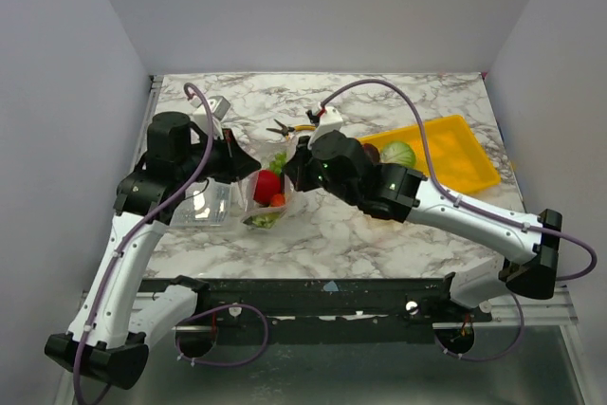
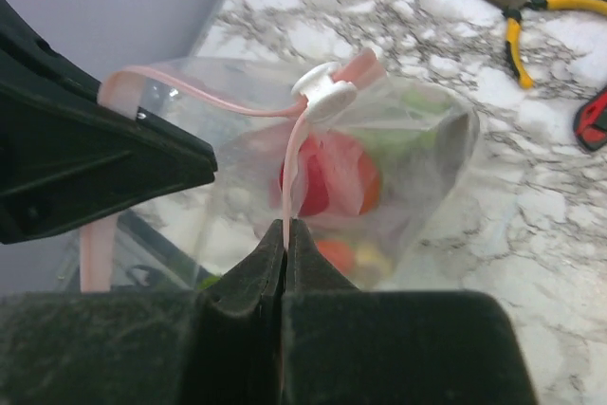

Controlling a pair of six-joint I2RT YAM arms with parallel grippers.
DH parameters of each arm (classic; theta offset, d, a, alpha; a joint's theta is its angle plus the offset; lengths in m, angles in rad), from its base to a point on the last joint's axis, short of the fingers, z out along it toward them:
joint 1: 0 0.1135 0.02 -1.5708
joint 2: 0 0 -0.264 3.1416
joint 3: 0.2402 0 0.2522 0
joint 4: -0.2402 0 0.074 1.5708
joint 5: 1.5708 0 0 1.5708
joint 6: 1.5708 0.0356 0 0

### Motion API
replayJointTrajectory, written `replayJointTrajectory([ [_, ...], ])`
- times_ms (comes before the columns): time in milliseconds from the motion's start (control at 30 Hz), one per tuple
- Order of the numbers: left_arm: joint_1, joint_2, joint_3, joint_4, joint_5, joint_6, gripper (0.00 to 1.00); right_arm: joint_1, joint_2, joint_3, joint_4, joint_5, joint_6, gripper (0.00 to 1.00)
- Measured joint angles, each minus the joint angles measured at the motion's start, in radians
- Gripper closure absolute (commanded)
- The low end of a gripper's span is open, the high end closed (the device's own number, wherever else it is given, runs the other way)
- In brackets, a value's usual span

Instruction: Place the food in the zip-top bag and seal the zipper

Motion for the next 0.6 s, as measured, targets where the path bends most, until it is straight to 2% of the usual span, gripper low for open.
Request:
replayJointTrajectory([
  [200, 0.000, -0.050, 0.123, -0.072, -0.002, 0.008, 1.00, -0.001, -0.038, 0.116, -0.056, -0.055, 0.060, 1.00],
  [333, 0.000, -0.085, 0.103, -0.075, 0.000, 0.003, 1.00, -0.001, -0.043, 0.126, -0.063, -0.055, 0.070, 1.00],
  [600, 0.003, -0.013, 0.054, -0.101, 0.047, -0.017, 1.00, -0.010, 0.050, 0.126, -0.105, -0.063, 0.060, 0.99],
])
